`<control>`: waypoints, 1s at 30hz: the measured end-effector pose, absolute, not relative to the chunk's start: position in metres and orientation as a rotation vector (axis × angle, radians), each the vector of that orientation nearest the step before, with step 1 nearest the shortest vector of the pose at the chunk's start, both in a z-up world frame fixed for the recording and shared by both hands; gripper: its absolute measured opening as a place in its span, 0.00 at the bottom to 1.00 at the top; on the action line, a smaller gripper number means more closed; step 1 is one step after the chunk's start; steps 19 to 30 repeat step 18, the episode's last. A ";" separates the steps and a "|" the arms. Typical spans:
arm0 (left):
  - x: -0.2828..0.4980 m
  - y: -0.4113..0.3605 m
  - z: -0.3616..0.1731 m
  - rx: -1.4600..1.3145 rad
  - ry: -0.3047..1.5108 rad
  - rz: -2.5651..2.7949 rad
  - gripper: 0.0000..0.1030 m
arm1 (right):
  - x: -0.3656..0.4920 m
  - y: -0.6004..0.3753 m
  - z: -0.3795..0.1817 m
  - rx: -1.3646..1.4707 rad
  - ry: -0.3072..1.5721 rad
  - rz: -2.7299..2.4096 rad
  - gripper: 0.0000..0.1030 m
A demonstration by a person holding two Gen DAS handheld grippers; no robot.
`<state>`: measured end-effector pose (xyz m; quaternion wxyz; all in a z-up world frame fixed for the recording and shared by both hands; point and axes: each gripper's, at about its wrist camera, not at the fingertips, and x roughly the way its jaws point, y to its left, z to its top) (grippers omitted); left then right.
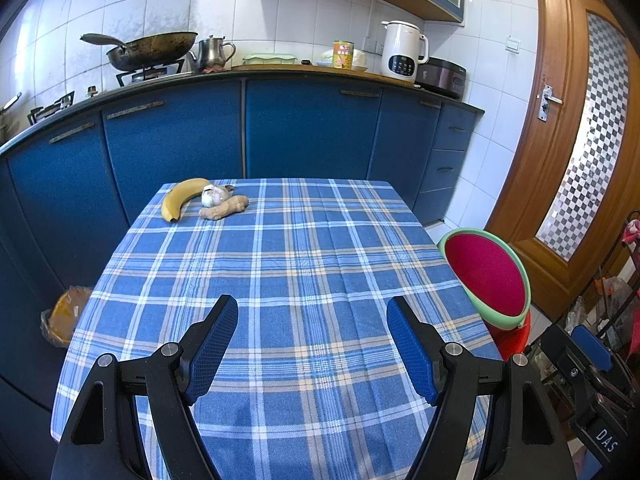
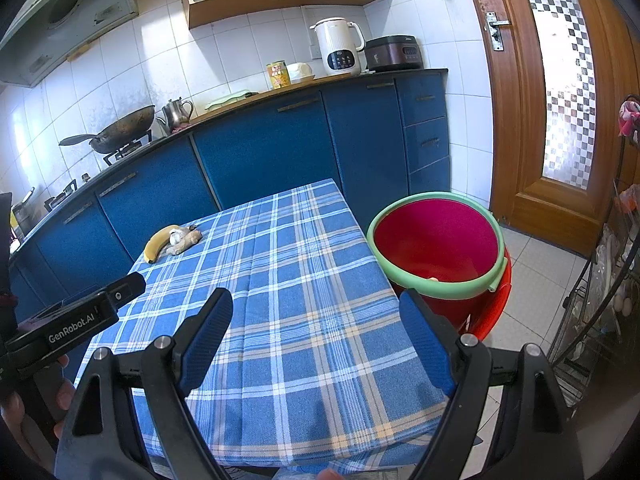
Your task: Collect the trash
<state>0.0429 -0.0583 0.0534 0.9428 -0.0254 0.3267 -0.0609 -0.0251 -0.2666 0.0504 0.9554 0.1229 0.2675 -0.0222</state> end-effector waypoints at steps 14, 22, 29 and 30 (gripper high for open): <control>0.042 -0.059 0.053 -0.052 0.667 -0.123 0.76 | -0.025 -0.267 0.050 0.251 0.545 -0.045 0.82; 0.042 -0.059 0.053 -0.051 0.668 -0.124 0.76 | -0.025 -0.267 0.050 0.252 0.545 -0.045 0.82; 0.042 -0.059 0.053 -0.051 0.668 -0.124 0.76 | -0.025 -0.267 0.050 0.252 0.545 -0.045 0.82; 0.042 -0.059 0.053 -0.051 0.668 -0.124 0.76 | -0.025 -0.267 0.050 0.252 0.545 -0.045 0.82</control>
